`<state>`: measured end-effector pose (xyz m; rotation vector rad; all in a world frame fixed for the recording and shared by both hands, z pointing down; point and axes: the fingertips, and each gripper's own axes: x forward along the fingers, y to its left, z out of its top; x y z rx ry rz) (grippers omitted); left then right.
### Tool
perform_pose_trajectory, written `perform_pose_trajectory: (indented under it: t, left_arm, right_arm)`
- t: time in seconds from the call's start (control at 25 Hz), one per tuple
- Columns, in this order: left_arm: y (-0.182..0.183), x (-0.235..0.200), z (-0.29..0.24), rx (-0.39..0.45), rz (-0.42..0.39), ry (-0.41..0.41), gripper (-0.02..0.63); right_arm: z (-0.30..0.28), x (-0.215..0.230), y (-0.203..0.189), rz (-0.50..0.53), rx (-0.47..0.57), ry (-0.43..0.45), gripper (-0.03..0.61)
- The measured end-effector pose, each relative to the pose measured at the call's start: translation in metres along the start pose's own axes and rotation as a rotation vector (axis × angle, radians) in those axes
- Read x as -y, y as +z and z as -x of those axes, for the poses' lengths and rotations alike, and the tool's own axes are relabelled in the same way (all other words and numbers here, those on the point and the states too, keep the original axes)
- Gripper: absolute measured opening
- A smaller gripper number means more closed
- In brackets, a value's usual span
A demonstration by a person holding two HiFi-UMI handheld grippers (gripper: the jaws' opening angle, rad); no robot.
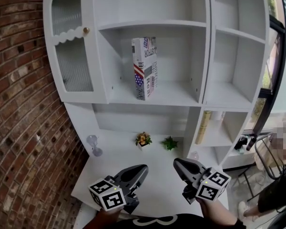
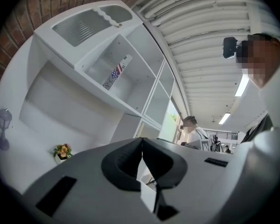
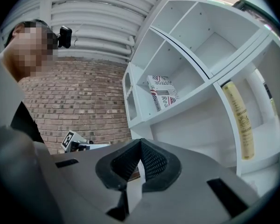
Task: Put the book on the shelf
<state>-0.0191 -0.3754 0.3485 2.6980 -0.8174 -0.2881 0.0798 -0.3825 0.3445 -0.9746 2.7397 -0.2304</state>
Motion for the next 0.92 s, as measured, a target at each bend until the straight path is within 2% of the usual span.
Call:
perform_pose_trajectory:
  t: [0.36,0.92]
  left_arm:
    - [0.011,0.008,0.001,0.002,-0.060,0.026,0.003]
    - [0.013,0.019,-0.018,-0.019,-0.073,0.008,0.003]
  right_arm:
    - [0.004,-0.010,0.003,0.039,0.003,0.027,0.009]
    - [0.016,0.009,0.010,0.043,0.012,0.009,0.009]
